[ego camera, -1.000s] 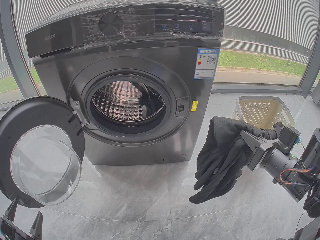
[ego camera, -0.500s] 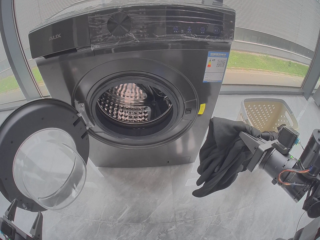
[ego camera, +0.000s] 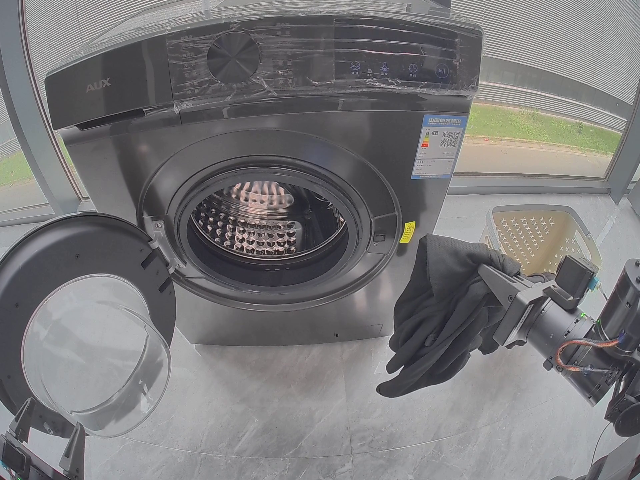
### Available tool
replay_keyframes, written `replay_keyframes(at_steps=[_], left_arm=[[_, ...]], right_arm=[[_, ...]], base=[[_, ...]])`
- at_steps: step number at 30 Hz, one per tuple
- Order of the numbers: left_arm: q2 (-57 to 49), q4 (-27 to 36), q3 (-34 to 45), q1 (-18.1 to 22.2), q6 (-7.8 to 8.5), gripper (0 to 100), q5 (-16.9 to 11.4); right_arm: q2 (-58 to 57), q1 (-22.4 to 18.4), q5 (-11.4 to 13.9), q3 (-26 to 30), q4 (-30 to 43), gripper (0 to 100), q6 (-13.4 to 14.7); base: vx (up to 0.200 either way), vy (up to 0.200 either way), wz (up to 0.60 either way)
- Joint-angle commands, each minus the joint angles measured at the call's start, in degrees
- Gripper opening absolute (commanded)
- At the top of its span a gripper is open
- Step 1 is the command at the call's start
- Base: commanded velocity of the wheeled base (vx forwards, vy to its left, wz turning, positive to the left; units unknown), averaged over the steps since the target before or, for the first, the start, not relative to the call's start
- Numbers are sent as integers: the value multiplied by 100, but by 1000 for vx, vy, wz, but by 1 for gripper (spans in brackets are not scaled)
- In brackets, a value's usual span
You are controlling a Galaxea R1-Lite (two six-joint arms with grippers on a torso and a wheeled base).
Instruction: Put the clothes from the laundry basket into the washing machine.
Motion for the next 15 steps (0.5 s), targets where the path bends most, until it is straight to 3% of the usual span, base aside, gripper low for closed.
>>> replay_keyframes(at_steps=[1,8,13,14,15], left_arm=[[-104,-2,92,-2,-2,100,4],[-104,-2,101,-2,-2,100,4],[-104,-2,92,-2,-2,100,13],[-104,-2,92,-2,-2,100,13],[-104,-2,101,-2,-2,100,13]], right_arm=[[13,2,23,46,-11,0,-8],[128,-60,365,20,-99,0,63],[128,-77,383,-218,-64,0,449],[128,-77,383,-218,-64,0,449],[119,-148,242,-183,-20,0,265]], base=[[0,0,0],[0,0,0],[0,0,0],[0,0,0],[0,0,0]])
